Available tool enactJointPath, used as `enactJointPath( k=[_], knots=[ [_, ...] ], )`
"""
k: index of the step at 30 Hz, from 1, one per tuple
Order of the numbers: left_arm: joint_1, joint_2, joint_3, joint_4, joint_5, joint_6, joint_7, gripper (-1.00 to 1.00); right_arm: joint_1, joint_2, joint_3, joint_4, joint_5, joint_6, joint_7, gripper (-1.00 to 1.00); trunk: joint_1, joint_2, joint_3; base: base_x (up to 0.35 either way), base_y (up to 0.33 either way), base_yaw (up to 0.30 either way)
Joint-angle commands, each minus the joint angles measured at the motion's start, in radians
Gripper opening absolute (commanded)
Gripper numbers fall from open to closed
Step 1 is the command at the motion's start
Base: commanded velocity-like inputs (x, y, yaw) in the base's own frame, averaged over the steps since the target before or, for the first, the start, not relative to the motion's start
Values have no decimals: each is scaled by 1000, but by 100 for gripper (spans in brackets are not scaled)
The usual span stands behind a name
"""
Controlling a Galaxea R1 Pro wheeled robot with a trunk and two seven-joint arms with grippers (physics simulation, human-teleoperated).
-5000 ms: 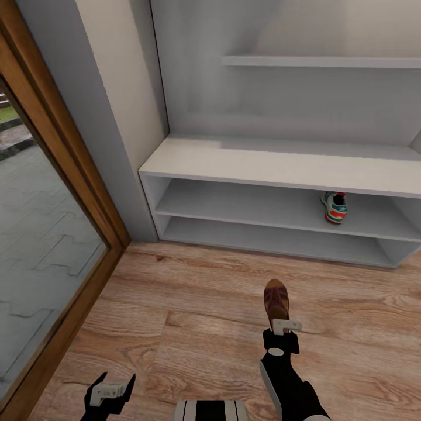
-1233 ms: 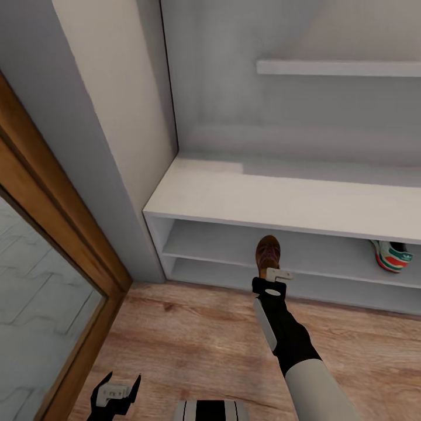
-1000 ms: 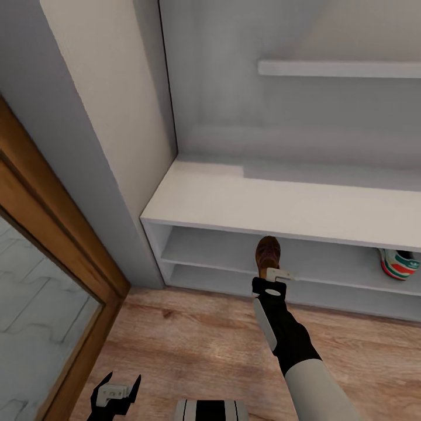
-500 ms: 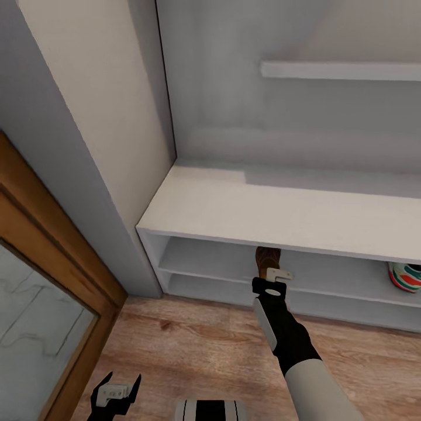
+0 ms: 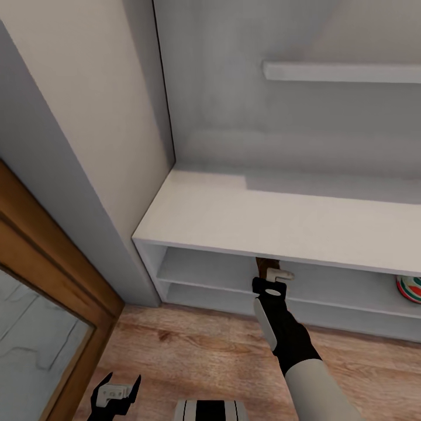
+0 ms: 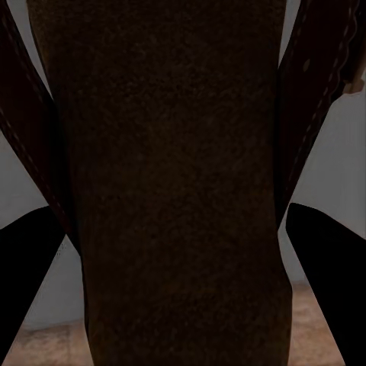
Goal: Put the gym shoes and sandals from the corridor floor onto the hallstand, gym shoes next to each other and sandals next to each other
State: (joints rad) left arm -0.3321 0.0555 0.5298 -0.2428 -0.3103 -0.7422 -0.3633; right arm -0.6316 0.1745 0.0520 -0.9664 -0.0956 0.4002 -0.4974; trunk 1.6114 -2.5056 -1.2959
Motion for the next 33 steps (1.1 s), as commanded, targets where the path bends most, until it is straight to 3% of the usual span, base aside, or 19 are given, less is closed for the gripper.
enactJointPath(
  k=[1, 12, 32, 33],
  knots=[
    [-1, 0, 9, 0, -7, -3, -5, 100, 0, 0, 2, -1, -10, 2, -7, -100, 0, 0, -1, 39, 0, 0],
    [-1, 0, 9, 0, -7, -3, -5, 100, 0, 0, -1, -1, -10, 2, -7, -100, 0, 0, -1, 133, 0, 0],
    [-1, 0, 9, 0, -7, -4, -5, 100, 0, 0, -3, -3, -9, 2, -7, -100, 0, 0, -1, 32, 0, 0],
    [-1, 0, 9, 0, -7, -3, -5, 100, 0, 0, -3, -3, -9, 2, -7, 100, 0, 0, -1, 1, 0, 0]
  ],
)
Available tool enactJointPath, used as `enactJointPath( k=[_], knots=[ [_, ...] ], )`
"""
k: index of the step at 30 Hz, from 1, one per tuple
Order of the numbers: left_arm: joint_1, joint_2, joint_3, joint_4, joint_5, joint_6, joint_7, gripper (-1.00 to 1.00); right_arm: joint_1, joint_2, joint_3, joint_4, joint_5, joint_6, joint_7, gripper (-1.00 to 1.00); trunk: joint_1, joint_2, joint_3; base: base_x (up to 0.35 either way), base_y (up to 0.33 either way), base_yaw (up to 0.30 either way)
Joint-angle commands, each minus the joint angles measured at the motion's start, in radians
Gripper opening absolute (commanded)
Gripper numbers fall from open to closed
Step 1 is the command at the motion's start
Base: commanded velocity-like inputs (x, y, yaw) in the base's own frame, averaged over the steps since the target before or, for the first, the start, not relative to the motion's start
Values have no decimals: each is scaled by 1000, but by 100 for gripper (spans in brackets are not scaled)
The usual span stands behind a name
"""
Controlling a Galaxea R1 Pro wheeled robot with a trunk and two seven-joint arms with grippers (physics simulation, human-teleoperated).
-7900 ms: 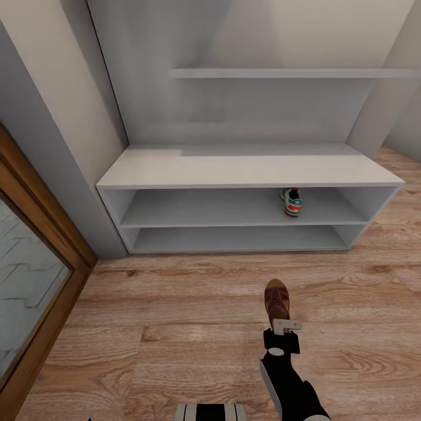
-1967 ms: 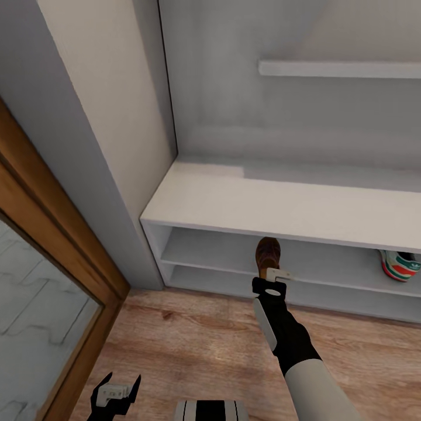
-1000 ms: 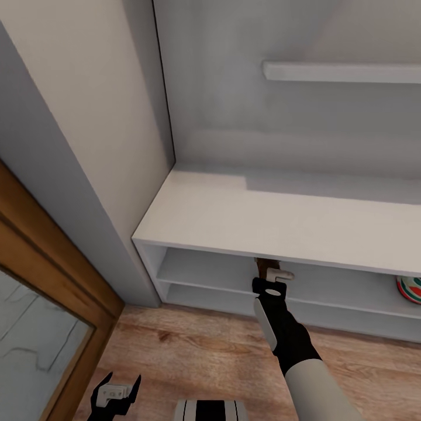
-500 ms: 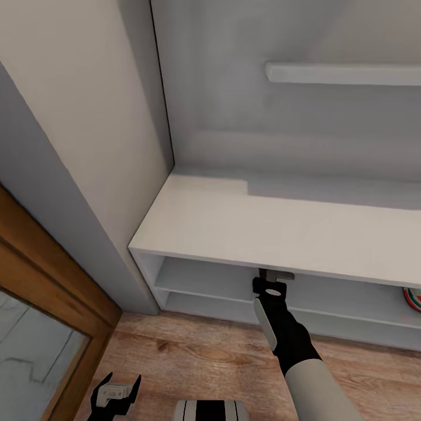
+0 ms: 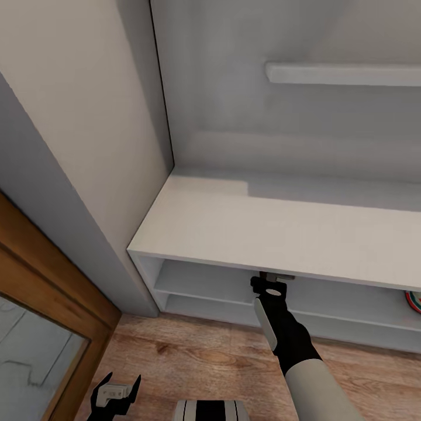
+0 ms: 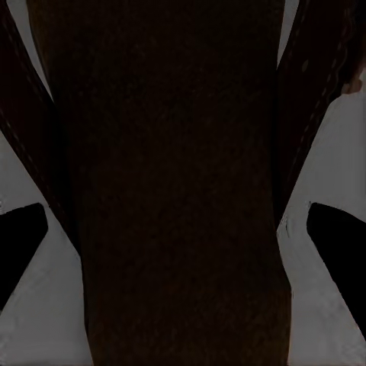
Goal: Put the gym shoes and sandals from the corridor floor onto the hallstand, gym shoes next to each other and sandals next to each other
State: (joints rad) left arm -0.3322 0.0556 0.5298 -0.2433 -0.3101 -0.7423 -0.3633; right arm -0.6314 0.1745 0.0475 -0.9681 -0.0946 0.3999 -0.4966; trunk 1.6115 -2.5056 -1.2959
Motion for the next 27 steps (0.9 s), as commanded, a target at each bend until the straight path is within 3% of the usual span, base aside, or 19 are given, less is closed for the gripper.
enactJointPath(
  k=[1, 14, 27],
  knots=[
    [-1, 0, 9, 0, -7, -3, -5, 100, -1, 0, 2, -2, -10, 2, -8, 100, 0, 0, -1, 0, 0, 0],
    [-1, 1, 9, 0, -7, -3, -4, 100, 0, 0, -1, 0, -10, 2, -8, 100, 0, 0, -1, -12, 0, 0],
    [-1, 1, 9, 0, -7, -4, -3, 100, -1, 0, 0, 0, -10, 2, -7, 100, 0, 0, -1, -284, 0, 0]
  ],
)
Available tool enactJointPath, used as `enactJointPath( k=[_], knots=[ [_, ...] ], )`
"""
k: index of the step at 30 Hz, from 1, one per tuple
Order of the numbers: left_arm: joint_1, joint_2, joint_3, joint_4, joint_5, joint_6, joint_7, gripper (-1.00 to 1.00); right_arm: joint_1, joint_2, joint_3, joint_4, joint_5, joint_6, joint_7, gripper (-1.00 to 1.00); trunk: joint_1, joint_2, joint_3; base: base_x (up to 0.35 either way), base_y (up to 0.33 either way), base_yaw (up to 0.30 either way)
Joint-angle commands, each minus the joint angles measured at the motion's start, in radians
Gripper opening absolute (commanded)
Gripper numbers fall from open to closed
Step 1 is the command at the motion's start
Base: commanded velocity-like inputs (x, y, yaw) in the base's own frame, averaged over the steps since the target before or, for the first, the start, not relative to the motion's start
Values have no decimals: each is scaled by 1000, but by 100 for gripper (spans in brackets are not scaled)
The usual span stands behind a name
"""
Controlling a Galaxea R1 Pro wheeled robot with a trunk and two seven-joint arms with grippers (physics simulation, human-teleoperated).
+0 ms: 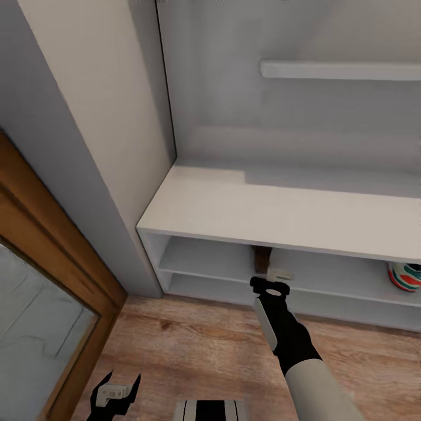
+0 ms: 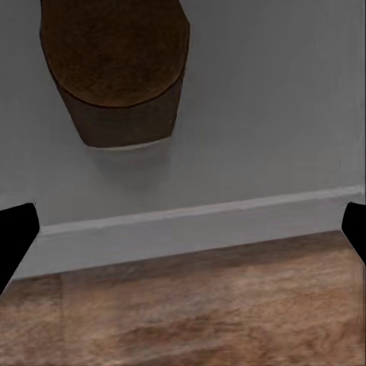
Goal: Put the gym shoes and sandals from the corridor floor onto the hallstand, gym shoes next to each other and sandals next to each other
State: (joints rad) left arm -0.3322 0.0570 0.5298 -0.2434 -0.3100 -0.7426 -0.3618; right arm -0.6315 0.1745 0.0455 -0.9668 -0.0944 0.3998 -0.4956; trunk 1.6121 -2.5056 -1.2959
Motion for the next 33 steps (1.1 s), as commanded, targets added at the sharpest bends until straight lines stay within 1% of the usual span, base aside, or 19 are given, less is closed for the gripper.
enactJointPath(
  k=[1, 18, 28, 33],
  knots=[
    [-1, 0, 9, 0, -7, -3, -5, 100, 0, 0, 1, -1, -10, 2, -8, 100, -1, 0, -1, -333, 0, 0],
    [-1, 0, 9, 0, -7, -4, -5, 100, 0, 0, 1, -1, -10, 2, -8, 100, -1, 0, -1, -335, -3, 0],
    [-1, 0, 9, -1, -7, -4, -5, 100, 0, 0, 1, 1, -8, 2, -8, 100, -1, 0, -1, -304, -112, 0],
    [-1, 0, 9, -1, -7, -4, -5, 100, 2, 0, 2, 23, -7, -1, -6, 100, -1, 0, -1, -309, -68, 0]
  ],
)
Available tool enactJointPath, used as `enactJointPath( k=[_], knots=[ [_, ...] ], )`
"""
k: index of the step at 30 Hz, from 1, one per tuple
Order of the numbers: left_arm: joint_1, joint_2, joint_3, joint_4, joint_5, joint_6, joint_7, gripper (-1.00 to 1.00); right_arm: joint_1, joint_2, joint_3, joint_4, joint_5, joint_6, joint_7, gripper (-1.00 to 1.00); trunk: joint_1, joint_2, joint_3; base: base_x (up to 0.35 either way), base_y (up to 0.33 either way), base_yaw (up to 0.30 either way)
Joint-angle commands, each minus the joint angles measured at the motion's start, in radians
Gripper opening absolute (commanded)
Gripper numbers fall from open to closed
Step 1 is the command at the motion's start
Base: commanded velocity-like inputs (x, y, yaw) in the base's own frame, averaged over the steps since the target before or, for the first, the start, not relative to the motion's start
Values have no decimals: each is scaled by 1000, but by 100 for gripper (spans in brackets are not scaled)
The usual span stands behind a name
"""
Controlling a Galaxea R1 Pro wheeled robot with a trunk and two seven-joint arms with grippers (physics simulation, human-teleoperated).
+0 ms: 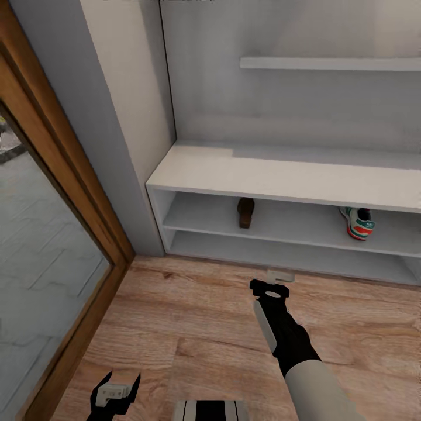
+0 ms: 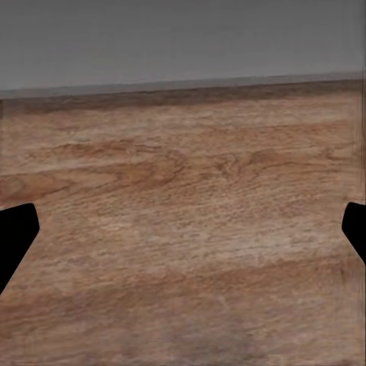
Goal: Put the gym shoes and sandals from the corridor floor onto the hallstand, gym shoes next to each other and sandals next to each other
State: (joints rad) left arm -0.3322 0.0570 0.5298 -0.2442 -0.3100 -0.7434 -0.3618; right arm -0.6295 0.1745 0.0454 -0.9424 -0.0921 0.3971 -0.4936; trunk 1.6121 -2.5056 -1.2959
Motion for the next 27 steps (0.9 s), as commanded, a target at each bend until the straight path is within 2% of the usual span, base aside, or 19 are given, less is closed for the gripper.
enactJointPath(
  k=[1, 7, 16, 20, 25, 26, 27],
  knots=[
    [-1, 0, 9, 0, -8, -3, -5, 100, 0, 0, 2, 19, -9, 0, -7, 100, -1, 0, -1, -317, -27, 0],
    [-1, 0, 9, 0, -8, -4, -4, 100, 0, 0, 2, 86, -10, -12, -6, 100, -1, 0, -1, -320, -15, 0],
    [-1, 0, 10, 0, -6, -3, -3, 100, 1, 0, 4, 200, -6, -140, -4, 100, -1, 0, -1, -274, -3, 0],
    [1, 2, 12, 0, -6, -4, -3, 100, 1, 0, 7, 333, -1, -257, -3, 100, -1, 0, -1, -78, 0, 0],
    [11, 4, 14, 0, -5, -5, -3, 100, 1, 0, 12, 413, 8, -351, -3, 100, -1, 0, -1, -21, 0, 0],
    [35, 8, 17, -1, -2, -6, -2, 100, 1, 0, 15, 506, 27, -426, -3, 100, -1, 0, -1, -2, 0, -44],
    [40, 10, 18, -1, -1, -6, -2, 100, 1, 0, 15, 527, 33, -449, -3, 100, -1, 0, -1, -1, 0, -40]
  ],
)
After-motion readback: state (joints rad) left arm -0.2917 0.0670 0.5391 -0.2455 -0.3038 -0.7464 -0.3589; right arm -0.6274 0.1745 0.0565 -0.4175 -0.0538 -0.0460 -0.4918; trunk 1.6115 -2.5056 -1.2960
